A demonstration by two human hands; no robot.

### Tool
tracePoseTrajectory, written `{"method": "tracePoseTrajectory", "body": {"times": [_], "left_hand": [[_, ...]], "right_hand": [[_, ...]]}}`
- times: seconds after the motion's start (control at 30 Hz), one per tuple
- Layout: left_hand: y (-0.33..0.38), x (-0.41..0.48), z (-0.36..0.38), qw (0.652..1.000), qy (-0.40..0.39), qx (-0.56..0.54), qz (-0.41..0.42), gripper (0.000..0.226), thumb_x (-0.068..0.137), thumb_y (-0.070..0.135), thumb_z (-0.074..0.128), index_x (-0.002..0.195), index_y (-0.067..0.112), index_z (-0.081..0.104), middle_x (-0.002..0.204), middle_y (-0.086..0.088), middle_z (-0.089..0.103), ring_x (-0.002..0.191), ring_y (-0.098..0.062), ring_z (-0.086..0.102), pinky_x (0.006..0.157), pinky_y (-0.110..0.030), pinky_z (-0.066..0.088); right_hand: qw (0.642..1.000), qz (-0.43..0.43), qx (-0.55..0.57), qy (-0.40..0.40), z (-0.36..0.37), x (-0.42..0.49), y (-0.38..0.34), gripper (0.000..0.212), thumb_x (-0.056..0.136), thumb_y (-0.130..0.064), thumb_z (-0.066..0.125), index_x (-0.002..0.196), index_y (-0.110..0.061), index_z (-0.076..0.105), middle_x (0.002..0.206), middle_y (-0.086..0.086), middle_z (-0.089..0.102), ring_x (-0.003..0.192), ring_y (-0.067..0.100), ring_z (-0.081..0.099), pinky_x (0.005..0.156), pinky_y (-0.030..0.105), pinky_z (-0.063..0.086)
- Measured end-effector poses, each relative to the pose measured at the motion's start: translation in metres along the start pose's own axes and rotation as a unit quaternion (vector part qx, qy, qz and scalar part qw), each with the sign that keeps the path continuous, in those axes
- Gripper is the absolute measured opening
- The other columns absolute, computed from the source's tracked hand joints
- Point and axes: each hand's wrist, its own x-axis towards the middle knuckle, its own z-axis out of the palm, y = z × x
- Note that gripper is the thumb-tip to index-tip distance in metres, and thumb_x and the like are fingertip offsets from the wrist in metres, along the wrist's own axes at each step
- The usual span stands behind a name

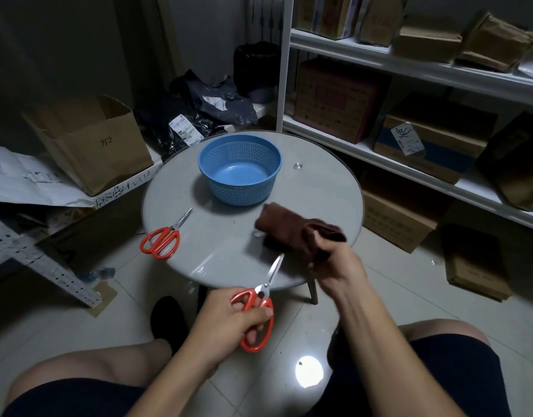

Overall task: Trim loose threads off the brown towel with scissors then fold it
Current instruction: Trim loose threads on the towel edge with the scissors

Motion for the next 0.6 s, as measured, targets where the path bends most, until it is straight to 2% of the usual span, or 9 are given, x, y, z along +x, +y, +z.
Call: {"method": "tracePoseTrajectory", "body": {"times": [0.1, 0.17, 0.23, 0.33, 0.4, 0.43, 0.5, 0.53, 0.6], "left_hand": [[0.002, 0.000, -0.008, 0.999, 0.038, -0.023, 0.010, 0.012, 0.084, 0.005, 0.073, 0.078, -0.005, 0.068, 0.057, -0.013, 0.065, 0.048, -0.020, 0.060, 0.050, -0.027, 0.050], [0.005, 0.006, -0.010, 0.997, 0.055, -0.046, 0.014, 0.012, 0.086, 0.009, 0.072, 0.084, -0.002, 0.067, 0.058, -0.013, 0.063, 0.051, -0.022, 0.063, 0.052, -0.029, 0.052], [0.009, 0.011, -0.008, 0.996, 0.062, -0.058, 0.020, 0.011, 0.087, 0.009, 0.072, 0.087, -0.001, 0.066, 0.060, -0.012, 0.062, 0.054, -0.021, 0.061, 0.053, -0.029, 0.051], [0.012, 0.016, -0.007, 0.998, 0.044, -0.024, 0.024, 0.014, 0.088, 0.015, 0.071, 0.081, 0.003, 0.067, 0.060, -0.002, 0.057, 0.054, -0.013, 0.052, 0.051, -0.022, 0.044], [0.012, 0.015, -0.011, 0.999, 0.036, -0.008, 0.018, 0.020, 0.088, 0.020, 0.073, 0.073, 0.009, 0.066, 0.056, 0.001, 0.056, 0.056, -0.015, 0.049, 0.054, -0.027, 0.042], [0.011, 0.015, -0.013, 0.999, 0.035, 0.001, 0.018, 0.023, 0.087, 0.023, 0.074, 0.073, 0.007, 0.066, 0.057, -0.004, 0.058, 0.057, -0.017, 0.051, 0.056, -0.029, 0.042], [0.010, 0.014, -0.017, 0.998, 0.041, 0.032, 0.025, 0.031, 0.084, 0.028, 0.077, 0.078, -0.001, 0.066, 0.063, -0.019, 0.059, 0.059, -0.019, 0.053, 0.056, -0.031, 0.044], [0.010, 0.014, -0.018, 0.998, 0.039, 0.045, 0.025, 0.034, 0.083, 0.028, 0.078, 0.076, -0.003, 0.064, 0.062, -0.021, 0.057, 0.058, -0.019, 0.053, 0.055, -0.031, 0.043], [0.013, 0.015, -0.019, 0.998, 0.014, 0.062, 0.017, 0.037, 0.082, 0.025, 0.079, 0.065, 0.000, 0.058, 0.056, -0.011, 0.054, 0.051, -0.015, 0.050, 0.052, -0.028, 0.040]], "right_hand": [[0.997, -0.044, -0.055, -0.022, -0.007, -0.003, -0.021, 0.022, 0.083, 0.011, 0.066, 0.093, -0.008, 0.072, 0.081, 0.006, 0.079, 0.078, 0.020, 0.072, 0.071, 0.031, 0.051], [0.992, -0.039, -0.092, -0.077, -0.004, -0.009, -0.014, 0.028, 0.085, 0.013, 0.061, 0.096, -0.011, 0.071, 0.084, 0.004, 0.078, 0.082, 0.021, 0.070, 0.073, 0.032, 0.050], [0.989, -0.031, -0.091, -0.109, -0.003, -0.013, -0.002, 0.028, 0.079, 0.010, 0.067, 0.099, -0.009, 0.072, 0.089, 0.007, 0.077, 0.085, 0.024, 0.069, 0.071, 0.032, 0.049], [0.990, -0.013, -0.058, -0.125, -0.008, -0.016, 0.010, 0.052, 0.069, 0.000, 0.080, 0.119, 0.002, 0.069, 0.116, 0.022, 0.073, 0.101, 0.033, 0.068, 0.069, 0.029, 0.052], [0.989, 0.001, -0.039, -0.141, -0.012, -0.017, 0.016, 0.073, 0.063, -0.011, 0.090, 0.131, 0.003, 0.065, 0.134, 0.027, 0.065, 0.118, 0.039, 0.062, 0.083, 0.035, 0.050], [0.989, 0.002, -0.034, -0.146, -0.013, -0.018, 0.018, 0.076, 0.062, -0.013, 0.092, 0.131, 0.003, 0.065, 0.138, 0.028, 0.063, 0.122, 0.040, 0.060, 0.089, 0.038, 0.048], [0.988, 0.000, -0.032, -0.148, -0.016, -0.017, 0.023, 0.063, 0.068, -0.006, 0.086, 0.128, 0.002, 0.068, 0.138, 0.028, 0.063, 0.123, 0.041, 0.058, 0.095, 0.040, 0.046], [0.988, 0.000, -0.031, -0.150, -0.016, -0.017, 0.025, 0.056, 0.071, -0.001, 0.080, 0.126, 0.002, 0.069, 0.137, 0.028, 0.063, 0.122, 0.042, 0.058, 0.097, 0.042, 0.047], [0.985, 0.009, -0.034, -0.167, -0.017, -0.019, 0.031, 0.054, 0.074, 0.004, 0.072, 0.128, 0.006, 0.065, 0.140, 0.033, 0.059, 0.125, 0.045, 0.058, 0.105, 0.046, 0.047]]}}
